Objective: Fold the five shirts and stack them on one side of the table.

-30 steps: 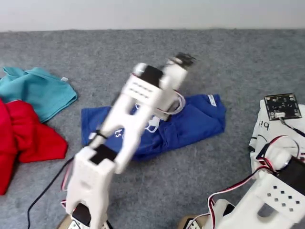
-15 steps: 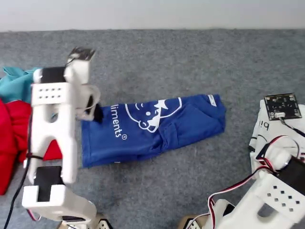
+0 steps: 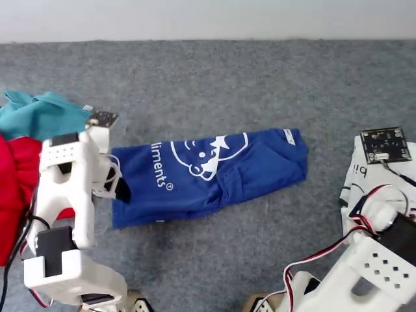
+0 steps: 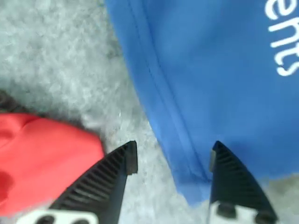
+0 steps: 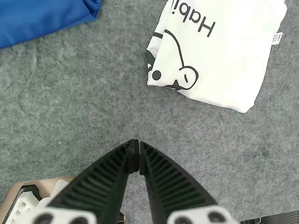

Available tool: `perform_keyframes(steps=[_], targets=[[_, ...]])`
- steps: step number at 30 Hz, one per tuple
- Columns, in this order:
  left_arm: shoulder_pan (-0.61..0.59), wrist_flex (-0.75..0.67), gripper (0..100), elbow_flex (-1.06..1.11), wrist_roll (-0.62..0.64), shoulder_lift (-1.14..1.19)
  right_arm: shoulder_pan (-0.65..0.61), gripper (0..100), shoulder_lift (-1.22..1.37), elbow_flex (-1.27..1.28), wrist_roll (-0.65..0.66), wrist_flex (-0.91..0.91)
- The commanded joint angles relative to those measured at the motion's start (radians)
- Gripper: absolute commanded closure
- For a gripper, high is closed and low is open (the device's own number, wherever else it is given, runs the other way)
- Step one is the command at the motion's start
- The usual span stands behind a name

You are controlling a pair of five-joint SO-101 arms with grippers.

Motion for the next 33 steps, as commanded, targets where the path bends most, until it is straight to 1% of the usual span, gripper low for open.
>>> perform_keyframes(steps=[1,6,9,14,18,21,27,29,33], targets=[[0.002,-0.1,75,0.044,0.029,-0.049,0.01,98.0,-0.019,-0.029,0.006,0.035],[0.005,-0.158,75,0.053,0.075,-0.048,0.008,98.0,-0.019,-0.029,0.006,0.036],[0.006,-0.176,75,0.033,0.084,-0.006,0.007,98.0,-0.019,-0.029,0.006,0.036],[0.006,-0.092,76,-0.097,0.089,0.132,0.008,98.0,-0.019,-0.029,0.006,0.036],[0.032,-0.035,83,-0.203,0.114,0.236,0.008,98.0,-0.019,-0.029,0.006,0.036],[0.061,-0.025,88,-0.231,0.118,0.272,0.008,98.0,-0.019,-0.029,0.006,0.036],[0.064,-0.02,95,-0.237,0.12,0.27,0.008,98.0,-0.019,-0.029,0.008,0.036],[0.066,0.011,98,-0.237,0.121,0.265,0.008,98.0,-0.019,-0.029,0.008,0.036],[0.072,0.064,99,-0.236,0.175,0.146,0.008,98.0,-0.019,-0.029,0.008,0.036]])
